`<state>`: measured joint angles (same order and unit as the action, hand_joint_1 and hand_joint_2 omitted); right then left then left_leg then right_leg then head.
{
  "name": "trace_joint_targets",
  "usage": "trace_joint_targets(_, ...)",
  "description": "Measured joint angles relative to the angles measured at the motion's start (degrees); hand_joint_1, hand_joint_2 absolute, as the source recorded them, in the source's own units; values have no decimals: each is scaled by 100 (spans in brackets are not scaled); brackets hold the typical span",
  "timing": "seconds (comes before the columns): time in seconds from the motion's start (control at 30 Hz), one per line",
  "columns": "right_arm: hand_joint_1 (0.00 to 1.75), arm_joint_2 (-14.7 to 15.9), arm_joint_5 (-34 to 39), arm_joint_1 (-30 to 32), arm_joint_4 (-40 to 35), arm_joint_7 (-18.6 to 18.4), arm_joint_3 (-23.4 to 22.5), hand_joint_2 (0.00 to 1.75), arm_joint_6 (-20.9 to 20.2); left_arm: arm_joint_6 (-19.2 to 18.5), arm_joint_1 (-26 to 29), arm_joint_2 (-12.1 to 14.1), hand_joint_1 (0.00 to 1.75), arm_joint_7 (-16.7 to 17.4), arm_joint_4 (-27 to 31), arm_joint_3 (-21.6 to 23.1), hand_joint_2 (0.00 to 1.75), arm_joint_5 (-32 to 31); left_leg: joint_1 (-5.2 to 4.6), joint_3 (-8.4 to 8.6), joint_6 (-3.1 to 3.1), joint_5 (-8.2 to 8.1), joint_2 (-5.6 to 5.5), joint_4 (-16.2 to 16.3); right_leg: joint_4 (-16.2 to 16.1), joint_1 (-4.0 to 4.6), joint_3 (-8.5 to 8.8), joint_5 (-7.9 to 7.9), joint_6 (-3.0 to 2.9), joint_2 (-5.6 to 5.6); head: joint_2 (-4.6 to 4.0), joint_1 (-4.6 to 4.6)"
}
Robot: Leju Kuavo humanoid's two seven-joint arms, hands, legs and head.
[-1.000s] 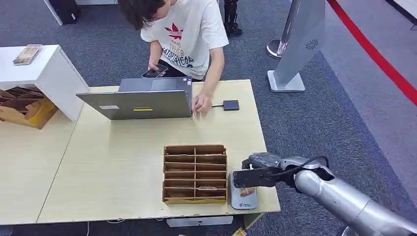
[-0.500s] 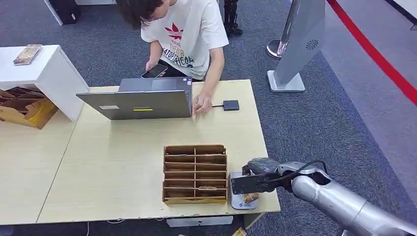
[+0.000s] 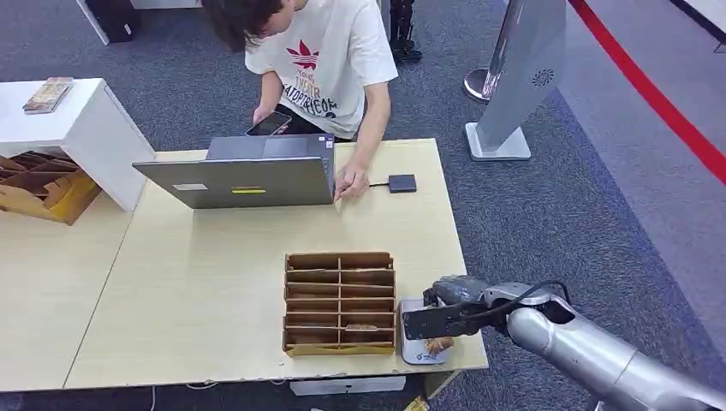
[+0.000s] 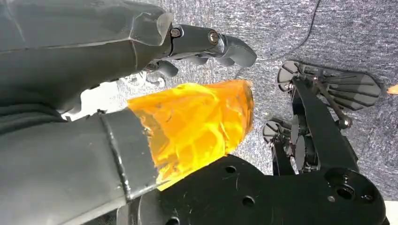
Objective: Pass the card to the sensor for recognition and then transmit it.
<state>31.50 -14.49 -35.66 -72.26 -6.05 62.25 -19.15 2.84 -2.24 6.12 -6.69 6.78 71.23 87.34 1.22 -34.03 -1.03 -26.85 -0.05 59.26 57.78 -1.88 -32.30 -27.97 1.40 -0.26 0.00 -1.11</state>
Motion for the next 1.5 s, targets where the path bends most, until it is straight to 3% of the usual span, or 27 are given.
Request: trace_joint_targets(1.5, 175, -79, -171, -3, 85, -37, 0, 175, 87, 13, 0, 0, 0, 0, 0, 0, 0, 0, 0, 10, 0, 1, 1, 0, 0, 0, 9, 1, 0, 1, 0, 0)
